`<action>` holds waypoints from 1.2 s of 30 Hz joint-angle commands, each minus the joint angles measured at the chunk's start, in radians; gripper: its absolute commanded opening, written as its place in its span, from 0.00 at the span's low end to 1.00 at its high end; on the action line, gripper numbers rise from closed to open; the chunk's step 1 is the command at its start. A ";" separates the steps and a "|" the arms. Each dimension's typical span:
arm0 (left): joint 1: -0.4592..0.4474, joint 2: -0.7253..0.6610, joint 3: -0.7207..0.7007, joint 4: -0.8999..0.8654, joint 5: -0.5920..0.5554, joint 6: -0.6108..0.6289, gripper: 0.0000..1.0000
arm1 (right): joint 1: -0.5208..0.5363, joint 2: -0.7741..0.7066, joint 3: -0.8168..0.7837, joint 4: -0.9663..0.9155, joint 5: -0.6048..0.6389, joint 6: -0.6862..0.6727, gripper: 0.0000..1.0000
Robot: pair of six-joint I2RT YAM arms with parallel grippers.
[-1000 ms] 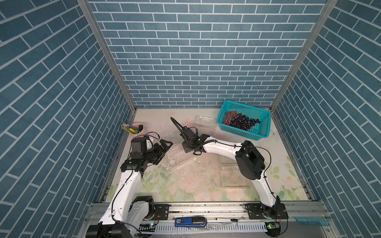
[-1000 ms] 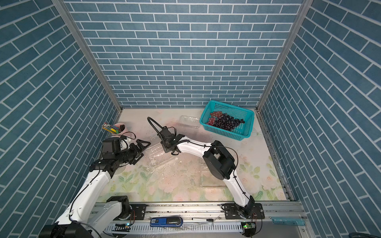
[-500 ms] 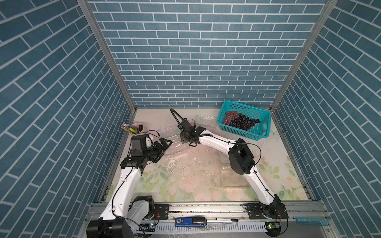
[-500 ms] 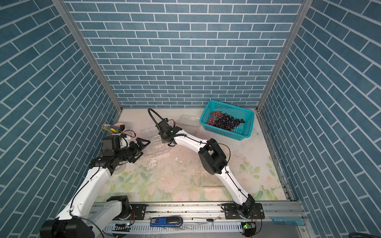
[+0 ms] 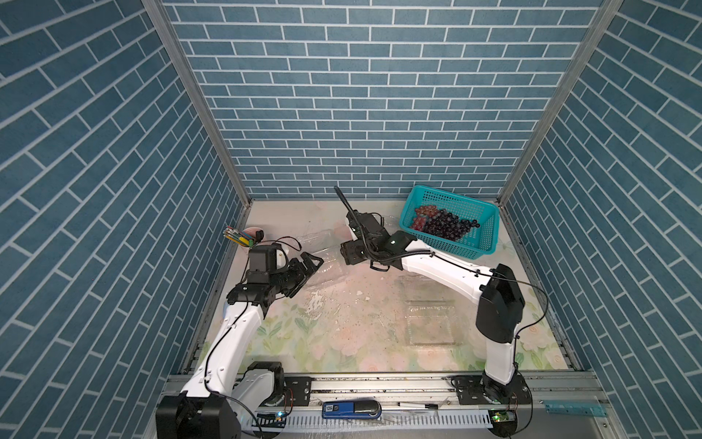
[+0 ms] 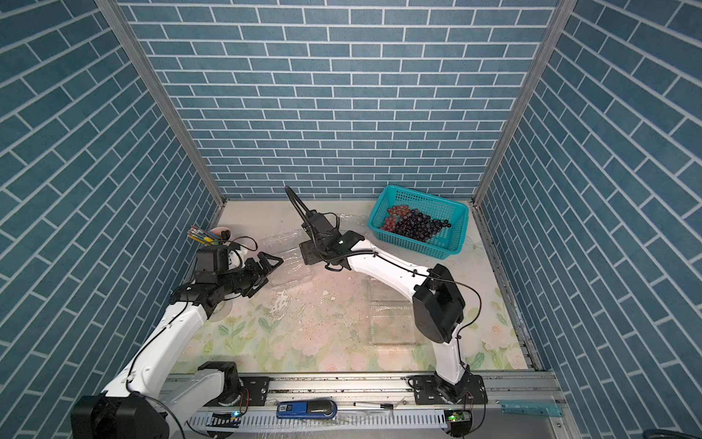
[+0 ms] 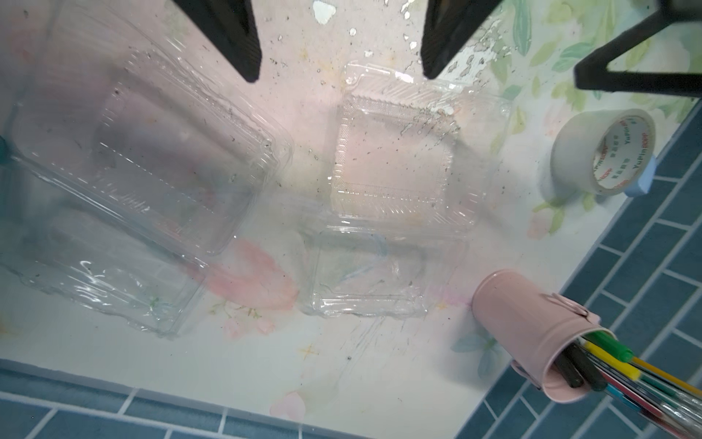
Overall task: Pack grapes into containers
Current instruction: Move the packing box to the center of the board.
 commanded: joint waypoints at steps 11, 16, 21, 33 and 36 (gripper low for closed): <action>-0.432 0.182 0.134 0.149 -0.153 0.032 1.00 | -0.354 -0.632 -0.662 -0.363 0.160 0.071 0.74; -0.499 0.247 0.123 0.246 -0.135 -0.021 1.00 | -0.418 -0.773 -0.780 -0.417 0.086 0.125 0.67; -0.564 0.312 0.137 0.281 -0.112 -0.039 1.00 | -0.418 -0.793 -0.860 -0.428 -0.015 0.146 0.65; -0.580 0.368 0.127 0.313 -0.107 -0.057 1.00 | -0.416 -0.766 -0.974 -0.338 -0.089 0.216 0.61; -0.581 0.376 0.133 0.313 -0.103 -0.057 1.00 | -0.418 -0.726 -0.988 -0.265 -0.050 0.220 0.56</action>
